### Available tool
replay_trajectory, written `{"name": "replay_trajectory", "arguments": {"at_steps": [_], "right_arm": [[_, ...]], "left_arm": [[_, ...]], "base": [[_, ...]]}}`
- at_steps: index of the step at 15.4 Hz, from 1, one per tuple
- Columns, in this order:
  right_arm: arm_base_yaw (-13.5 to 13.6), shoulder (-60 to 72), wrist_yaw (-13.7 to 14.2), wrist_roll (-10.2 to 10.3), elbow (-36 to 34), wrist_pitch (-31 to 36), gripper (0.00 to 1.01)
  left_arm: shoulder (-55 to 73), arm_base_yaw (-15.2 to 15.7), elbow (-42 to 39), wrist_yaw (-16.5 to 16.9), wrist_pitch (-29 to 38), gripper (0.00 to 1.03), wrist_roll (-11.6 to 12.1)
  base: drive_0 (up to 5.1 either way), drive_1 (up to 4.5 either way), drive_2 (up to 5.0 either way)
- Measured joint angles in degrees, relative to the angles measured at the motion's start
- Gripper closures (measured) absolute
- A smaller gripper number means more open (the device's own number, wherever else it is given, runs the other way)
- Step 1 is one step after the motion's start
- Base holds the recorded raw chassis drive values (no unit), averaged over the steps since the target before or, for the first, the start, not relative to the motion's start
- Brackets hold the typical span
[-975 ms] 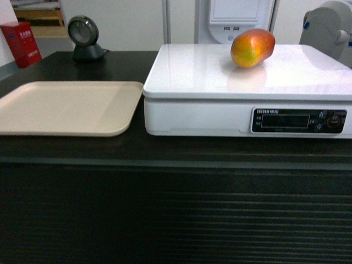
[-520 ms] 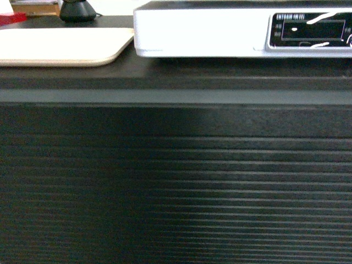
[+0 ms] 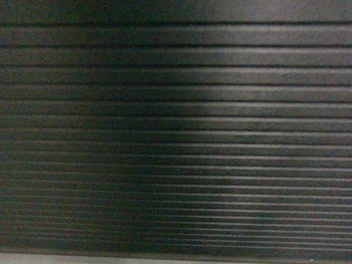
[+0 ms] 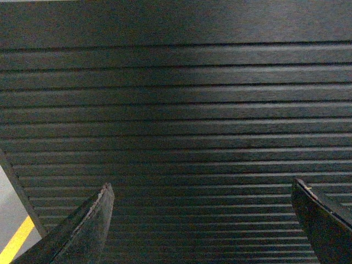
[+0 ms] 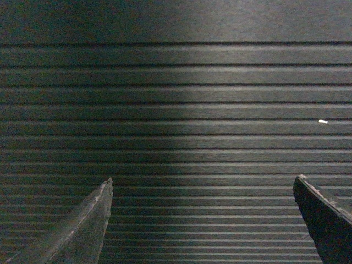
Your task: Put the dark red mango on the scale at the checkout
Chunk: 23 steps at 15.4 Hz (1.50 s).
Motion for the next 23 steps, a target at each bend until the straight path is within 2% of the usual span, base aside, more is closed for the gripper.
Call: {"name": "replay_trajectory", "arguments": {"at_steps": [23], "right_arm": [[0.0, 0.0, 0.0, 0.0, 0.0, -0.1, 0.03]], "left_arm": [[0.0, 0.0, 0.0, 0.0, -0.1, 0.05, 0.0]], "base": [[0.0, 0.00, 0.0]]}}
